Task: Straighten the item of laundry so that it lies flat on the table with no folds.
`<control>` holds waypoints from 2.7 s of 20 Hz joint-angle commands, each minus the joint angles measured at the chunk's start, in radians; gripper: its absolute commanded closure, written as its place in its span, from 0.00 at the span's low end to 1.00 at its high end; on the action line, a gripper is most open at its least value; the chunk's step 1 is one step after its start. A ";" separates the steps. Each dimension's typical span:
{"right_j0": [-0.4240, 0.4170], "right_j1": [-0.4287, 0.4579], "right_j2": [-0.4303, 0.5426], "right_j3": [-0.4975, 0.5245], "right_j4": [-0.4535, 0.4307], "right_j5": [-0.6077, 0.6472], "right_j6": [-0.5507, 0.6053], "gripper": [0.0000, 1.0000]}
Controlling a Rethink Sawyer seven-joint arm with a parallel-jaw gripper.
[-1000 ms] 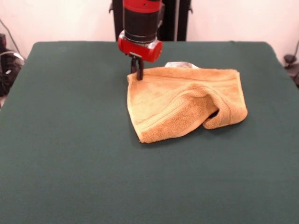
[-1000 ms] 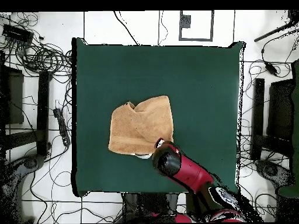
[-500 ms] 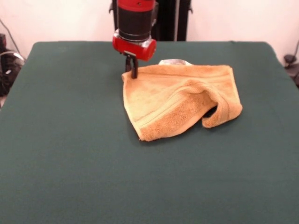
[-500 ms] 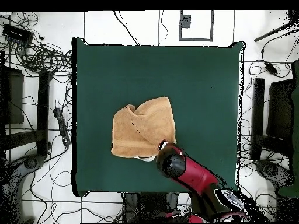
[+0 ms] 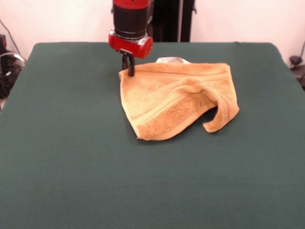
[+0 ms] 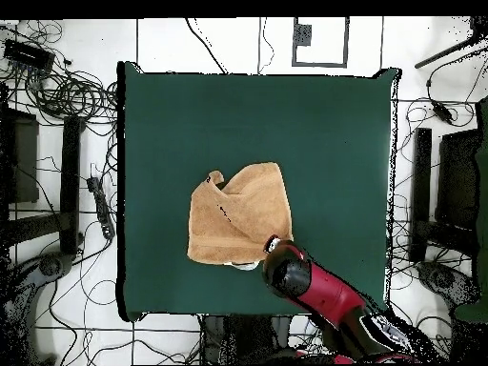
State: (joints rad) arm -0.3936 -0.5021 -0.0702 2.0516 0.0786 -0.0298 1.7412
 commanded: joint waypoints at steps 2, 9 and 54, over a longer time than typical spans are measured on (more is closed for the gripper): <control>-0.002 0.022 0.023 0.052 -0.036 -0.048 0.179 1.00; -0.036 0.035 0.018 0.035 -0.067 -0.063 0.173 1.00; -0.189 0.108 -0.014 0.072 -0.256 -0.271 0.189 1.00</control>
State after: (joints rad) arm -0.5629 -0.4799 -0.1208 2.1217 -0.1477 -0.2169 1.7412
